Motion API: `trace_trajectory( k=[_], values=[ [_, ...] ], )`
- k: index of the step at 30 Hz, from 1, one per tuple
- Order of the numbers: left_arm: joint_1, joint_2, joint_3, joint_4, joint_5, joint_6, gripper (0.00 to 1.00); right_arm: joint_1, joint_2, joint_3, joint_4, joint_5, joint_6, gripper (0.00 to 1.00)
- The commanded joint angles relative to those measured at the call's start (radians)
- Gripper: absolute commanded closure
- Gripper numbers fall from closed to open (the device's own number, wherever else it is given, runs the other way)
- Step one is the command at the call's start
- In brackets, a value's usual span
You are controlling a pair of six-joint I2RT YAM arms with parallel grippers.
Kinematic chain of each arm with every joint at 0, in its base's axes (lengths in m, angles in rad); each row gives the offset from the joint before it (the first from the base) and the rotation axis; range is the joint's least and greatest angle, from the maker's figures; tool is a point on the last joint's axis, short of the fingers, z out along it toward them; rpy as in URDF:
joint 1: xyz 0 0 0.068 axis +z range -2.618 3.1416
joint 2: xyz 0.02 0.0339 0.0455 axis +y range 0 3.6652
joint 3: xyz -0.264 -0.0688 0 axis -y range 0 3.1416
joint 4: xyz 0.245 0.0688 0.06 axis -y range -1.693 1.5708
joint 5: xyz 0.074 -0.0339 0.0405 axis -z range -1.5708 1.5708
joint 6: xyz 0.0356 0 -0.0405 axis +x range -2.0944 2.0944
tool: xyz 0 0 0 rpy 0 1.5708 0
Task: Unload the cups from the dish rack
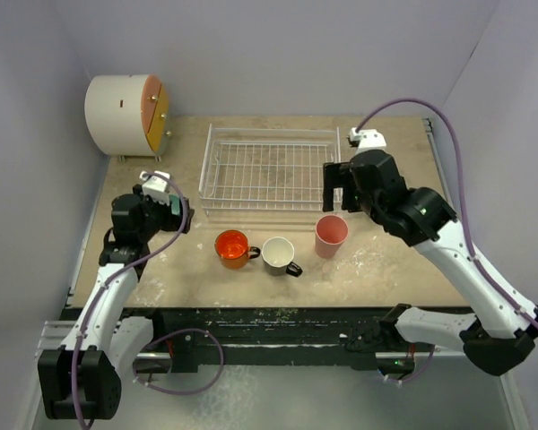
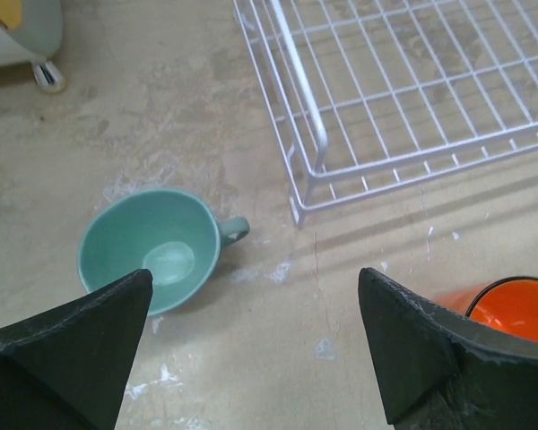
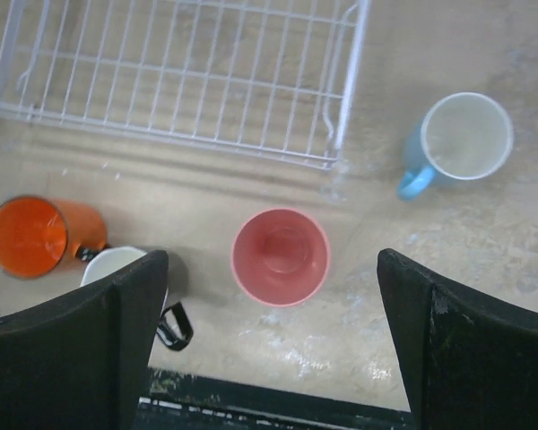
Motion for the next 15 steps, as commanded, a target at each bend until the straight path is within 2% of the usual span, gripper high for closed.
trace_trajectory(
  k=[1,4,6,8,12,15],
  values=[
    [0.002,-0.021,-0.086,0.123,-0.029,-0.008,0.01,-0.003,-0.046,-0.091,0.066,0.273,0.12,0.0],
    [0.002,-0.054,-0.166,0.187,-0.042,0.032,0.01,-0.007,-0.08,-0.162,0.086,0.445,0.211,0.0],
    [0.003,-0.066,-0.165,0.17,-0.048,0.037,0.01,-0.009,-0.139,-0.271,0.171,0.595,0.224,0.0],
    [0.002,-0.086,-0.173,0.166,-0.084,0.02,0.01,-0.012,-0.214,-0.405,0.34,0.678,0.164,0.0],
    [0.002,-0.195,-0.222,0.146,-0.092,0.031,0.01,-0.016,-0.373,-0.679,0.738,0.703,0.012,0.0],
    [0.002,-0.294,-0.306,0.151,-0.078,0.048,0.01,-0.018,-0.432,-0.82,0.906,0.758,-0.075,0.0]
  ],
)
